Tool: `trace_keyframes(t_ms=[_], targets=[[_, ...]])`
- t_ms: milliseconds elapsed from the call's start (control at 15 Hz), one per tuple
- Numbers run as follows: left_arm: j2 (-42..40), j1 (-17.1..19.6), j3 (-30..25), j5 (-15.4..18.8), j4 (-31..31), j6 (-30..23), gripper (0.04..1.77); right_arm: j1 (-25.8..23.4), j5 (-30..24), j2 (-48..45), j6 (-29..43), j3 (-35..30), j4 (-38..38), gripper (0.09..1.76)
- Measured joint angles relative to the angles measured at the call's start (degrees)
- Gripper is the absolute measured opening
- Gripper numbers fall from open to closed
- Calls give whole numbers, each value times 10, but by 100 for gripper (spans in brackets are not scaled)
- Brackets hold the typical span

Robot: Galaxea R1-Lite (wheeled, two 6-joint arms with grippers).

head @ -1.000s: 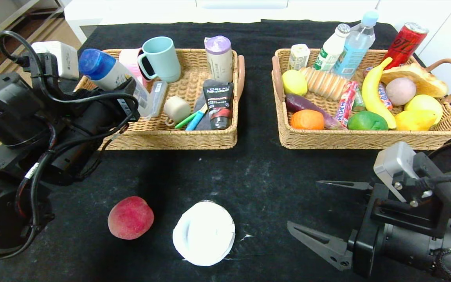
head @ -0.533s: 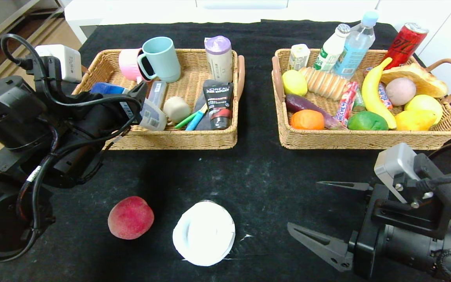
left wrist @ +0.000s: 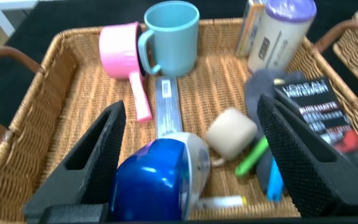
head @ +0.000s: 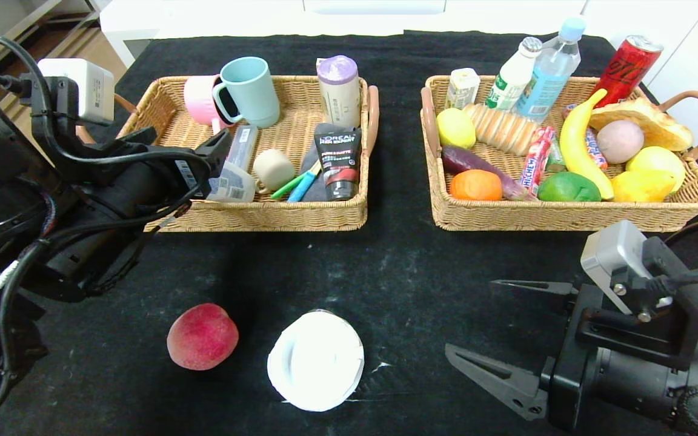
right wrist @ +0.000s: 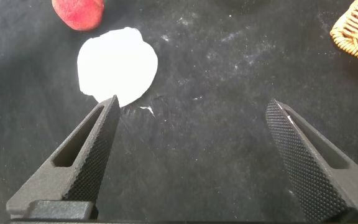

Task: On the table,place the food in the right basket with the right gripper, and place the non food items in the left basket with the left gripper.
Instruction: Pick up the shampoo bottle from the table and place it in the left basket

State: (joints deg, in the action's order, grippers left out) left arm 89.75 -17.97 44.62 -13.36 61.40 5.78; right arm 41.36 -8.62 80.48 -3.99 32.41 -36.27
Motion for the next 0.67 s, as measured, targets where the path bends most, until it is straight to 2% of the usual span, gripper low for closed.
trace_keyframes(t_ms=[667], targets=[[-132, -59, 9, -14, -284, -2, 167, 1, 0, 0, 0, 0, 1, 171]])
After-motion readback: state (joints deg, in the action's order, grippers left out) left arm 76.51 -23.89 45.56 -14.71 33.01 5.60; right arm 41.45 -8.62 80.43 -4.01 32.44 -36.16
